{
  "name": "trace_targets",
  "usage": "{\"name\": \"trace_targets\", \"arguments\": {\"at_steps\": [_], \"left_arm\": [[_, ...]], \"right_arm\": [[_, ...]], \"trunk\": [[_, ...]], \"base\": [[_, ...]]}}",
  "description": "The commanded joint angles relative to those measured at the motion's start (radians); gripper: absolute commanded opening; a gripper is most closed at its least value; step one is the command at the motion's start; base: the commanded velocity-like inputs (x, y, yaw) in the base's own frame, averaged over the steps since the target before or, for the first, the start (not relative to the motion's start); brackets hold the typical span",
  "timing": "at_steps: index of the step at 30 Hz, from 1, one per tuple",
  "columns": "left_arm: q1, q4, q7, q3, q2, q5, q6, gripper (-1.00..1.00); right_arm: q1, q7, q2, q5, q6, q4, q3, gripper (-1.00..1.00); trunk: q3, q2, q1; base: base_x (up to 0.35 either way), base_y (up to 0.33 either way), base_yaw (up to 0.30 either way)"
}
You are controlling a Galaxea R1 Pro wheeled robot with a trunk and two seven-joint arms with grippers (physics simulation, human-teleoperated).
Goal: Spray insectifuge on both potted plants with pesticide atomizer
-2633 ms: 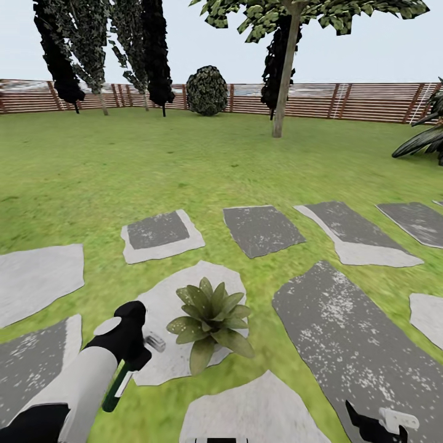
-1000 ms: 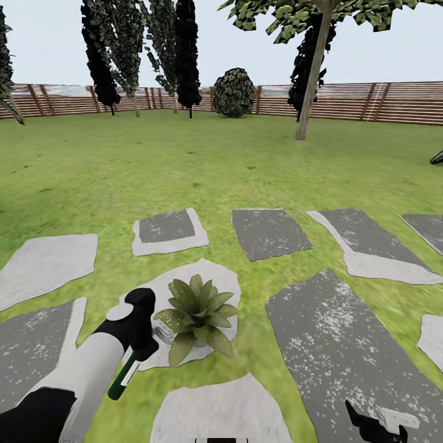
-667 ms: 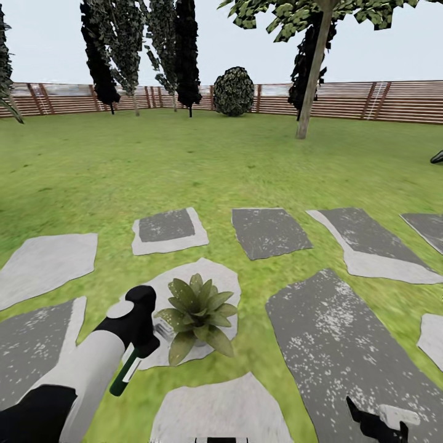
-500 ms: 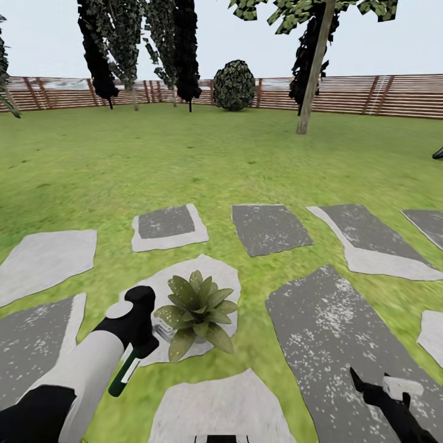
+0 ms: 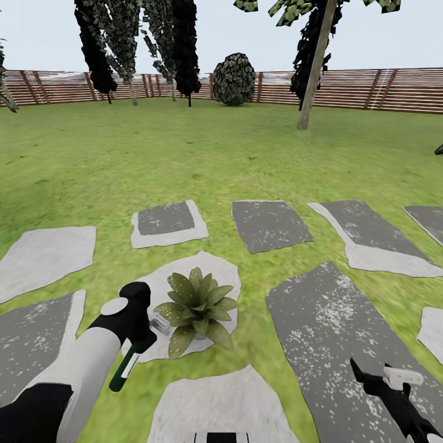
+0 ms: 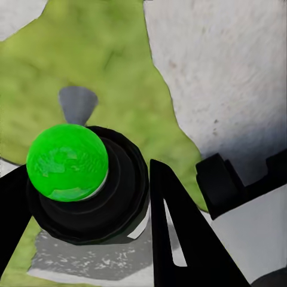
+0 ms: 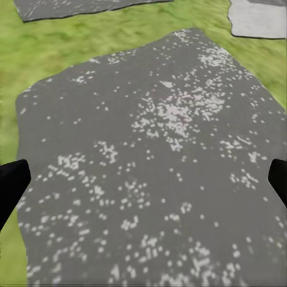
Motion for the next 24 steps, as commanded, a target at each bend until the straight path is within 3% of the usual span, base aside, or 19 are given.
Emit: {"name": "trace_targets", "arguments": {"at_steps": [1,7,19,24], "left_arm": [[0.0,-0.003,-0.01,-0.002,0.0,-0.009,0.009,-1.0],[0.001,-0.004,-0.008,-0.002,0.0,-0.008,0.009,-1.0],[-0.006,-0.006,-0.008,0.0,-0.004,-0.007,0.009,-1.0],[-0.066,-0.022,-0.012,0.0,-0.01,-0.005,0.009,-1.0]], "right_arm": [[-0.001,0.009,0.001,0.003,-0.002,0.003,-0.006,1.0],[-0.001,0.007,0.009,0.001,-0.003,0.004,-0.006,1.0],[-0.001,0.007,0.01,0.001,-0.003,0.004,-0.006,1.0],[-0.001,0.008,0.009,0.006,-0.003,0.007,-0.006,1.0]], "trunk": [[-0.001,0.0,0.0],[-0.001,0.0,0.0],[-0.001,0.0,0.0],[-0.001,0.0,0.0]], "base": [[0.0,0.0,0.0],[-0.071,-0.146,0.024],[-0.212,-0.202,0.264],[0.13,-0.144,0.118]]}}
